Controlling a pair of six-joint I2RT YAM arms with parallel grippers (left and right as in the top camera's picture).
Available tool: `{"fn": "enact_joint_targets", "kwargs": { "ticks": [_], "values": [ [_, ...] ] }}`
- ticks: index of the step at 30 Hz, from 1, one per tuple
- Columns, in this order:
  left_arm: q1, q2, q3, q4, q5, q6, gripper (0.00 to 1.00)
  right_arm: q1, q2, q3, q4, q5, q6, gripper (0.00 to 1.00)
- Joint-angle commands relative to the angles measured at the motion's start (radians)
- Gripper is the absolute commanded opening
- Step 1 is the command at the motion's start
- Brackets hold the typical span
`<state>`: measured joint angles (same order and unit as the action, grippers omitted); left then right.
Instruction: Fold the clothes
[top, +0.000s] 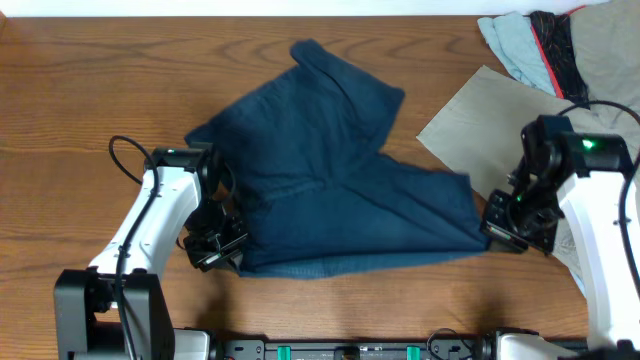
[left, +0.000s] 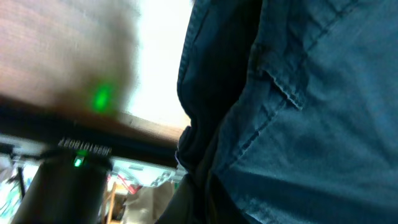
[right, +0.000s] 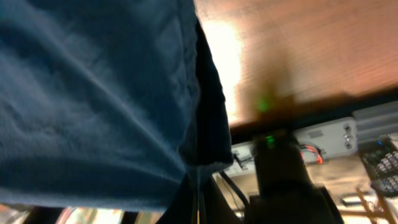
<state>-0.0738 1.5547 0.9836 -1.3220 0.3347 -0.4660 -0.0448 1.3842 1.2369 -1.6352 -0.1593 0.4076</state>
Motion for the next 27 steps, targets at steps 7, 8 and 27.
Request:
{"fn": "enact_joint_targets", "kwargs": {
  "ticks": [7, 8, 27],
  "values": [
    [0.012, -0.154, 0.011, 0.014, -0.089, 0.034, 0.06, -0.032, -0.204, 0.01, 0.016, 0.127, -0.062, 0.01],
    [0.012, -0.172, 0.011, 0.035, -0.09, 0.025, 0.06, -0.032, -0.211, 0.01, 0.042, 0.12, -0.069, 0.03],
    [0.012, -0.219, -0.002, 0.215, -0.104, -0.017, 0.06, 0.013, 0.055, 0.01, 0.737, -0.343, -0.142, 0.45]
  ]
}}
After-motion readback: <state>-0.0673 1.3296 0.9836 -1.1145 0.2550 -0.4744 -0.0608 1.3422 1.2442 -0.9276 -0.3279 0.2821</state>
